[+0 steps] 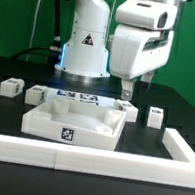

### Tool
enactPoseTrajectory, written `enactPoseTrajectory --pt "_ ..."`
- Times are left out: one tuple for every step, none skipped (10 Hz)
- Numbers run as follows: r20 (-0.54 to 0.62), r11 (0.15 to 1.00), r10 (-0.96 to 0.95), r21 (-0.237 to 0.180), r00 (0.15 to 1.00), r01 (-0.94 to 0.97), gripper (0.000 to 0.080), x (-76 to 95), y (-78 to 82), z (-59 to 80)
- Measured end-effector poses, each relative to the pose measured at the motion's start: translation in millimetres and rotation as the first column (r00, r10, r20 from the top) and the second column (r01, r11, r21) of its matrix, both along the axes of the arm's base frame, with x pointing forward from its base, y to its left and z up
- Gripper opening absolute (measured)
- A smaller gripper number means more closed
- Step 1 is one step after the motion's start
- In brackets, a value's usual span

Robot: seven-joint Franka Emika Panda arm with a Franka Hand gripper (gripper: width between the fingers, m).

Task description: Assemble one leg

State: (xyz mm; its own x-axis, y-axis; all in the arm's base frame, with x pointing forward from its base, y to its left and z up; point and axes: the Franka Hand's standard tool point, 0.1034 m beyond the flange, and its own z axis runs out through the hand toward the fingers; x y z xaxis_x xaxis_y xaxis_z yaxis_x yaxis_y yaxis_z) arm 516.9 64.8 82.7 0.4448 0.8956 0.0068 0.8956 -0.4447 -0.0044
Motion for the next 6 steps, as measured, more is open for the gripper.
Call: enactPoseTrajectory --pt "-0.002 0.998 0.063 -0.018 0.998 -0.063 0.0650 -7.5 -4.1 -3.6" --pt "-0.012 0.997 0.073 -0.028 0.997 -0.074 0.0650 -8.9 -6.8 -4.5" --pt "-0.012 0.997 0.072 -0.027 0.997 -0.072 0.0650 -8.9 -6.6 -4.7" --pt "-0.013 0.997 0.072 -0.027 0.997 -0.072 0.0650 -9.1 -6.6 -4.9" --pt "-0.013 0.997 0.072 -0.027 0.997 -0.072 0.0650 -9.3 -6.6 -5.2" --pt "-0.014 0.997 0.072 -0.027 0.997 -0.072 0.0650 -9.4 -6.6 -5.5"
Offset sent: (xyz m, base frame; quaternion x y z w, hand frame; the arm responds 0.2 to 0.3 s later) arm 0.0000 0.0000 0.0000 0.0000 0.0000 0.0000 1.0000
